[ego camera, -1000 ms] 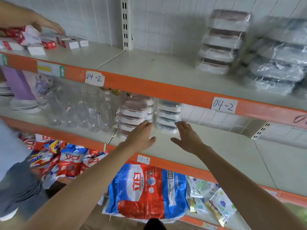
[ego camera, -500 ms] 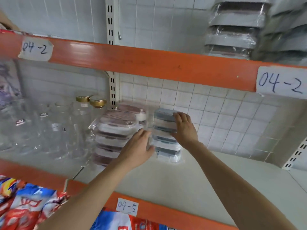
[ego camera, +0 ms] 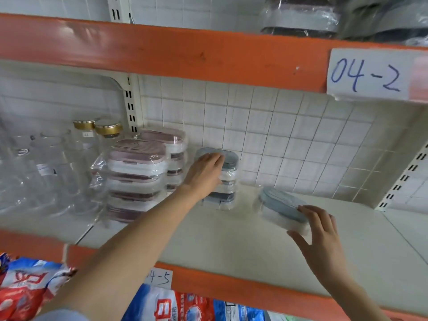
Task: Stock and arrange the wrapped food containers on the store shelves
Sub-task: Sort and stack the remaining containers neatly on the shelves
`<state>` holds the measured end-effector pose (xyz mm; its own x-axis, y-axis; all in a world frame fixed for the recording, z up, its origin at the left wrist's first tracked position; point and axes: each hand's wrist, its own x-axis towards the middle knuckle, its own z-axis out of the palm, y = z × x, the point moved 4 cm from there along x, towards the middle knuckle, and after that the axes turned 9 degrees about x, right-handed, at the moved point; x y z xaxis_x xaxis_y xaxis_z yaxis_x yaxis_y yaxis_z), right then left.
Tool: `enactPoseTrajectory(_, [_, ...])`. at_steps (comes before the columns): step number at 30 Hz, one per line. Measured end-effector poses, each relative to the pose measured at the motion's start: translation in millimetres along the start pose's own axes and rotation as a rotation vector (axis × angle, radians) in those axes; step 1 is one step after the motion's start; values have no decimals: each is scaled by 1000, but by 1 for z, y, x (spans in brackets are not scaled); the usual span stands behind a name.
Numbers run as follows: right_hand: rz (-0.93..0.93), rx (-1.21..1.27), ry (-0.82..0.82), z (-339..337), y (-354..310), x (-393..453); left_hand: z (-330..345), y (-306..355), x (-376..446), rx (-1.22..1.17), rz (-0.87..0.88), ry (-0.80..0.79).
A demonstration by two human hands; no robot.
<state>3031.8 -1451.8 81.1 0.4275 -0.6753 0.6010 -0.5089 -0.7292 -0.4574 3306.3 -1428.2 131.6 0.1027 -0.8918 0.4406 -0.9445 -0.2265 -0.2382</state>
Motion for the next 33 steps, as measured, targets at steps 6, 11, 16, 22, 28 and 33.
enactPoseTrajectory(6, [88,28,-32,5,-10,-10,-39,10,-40,-20,175,257])
enactPoseTrajectory(11, [183,-28,-196,-13,-47,-24,-79,8,-96,5,287,124])
enactPoseTrajectory(16, [192,-89,-309,-75,-105,-37,-151,7,-143,-45,317,-7])
enactPoseTrajectory(22, [117,-116,-377,-171,-183,-38,-267,0,-170,-64,351,17])
enactPoseTrajectory(28, [10,-117,-256,-251,-243,-14,-365,-19,-167,-83,313,228])
enactPoseTrajectory(33, [-69,-57,-112,-286,-266,24,-423,-36,-135,-159,110,360])
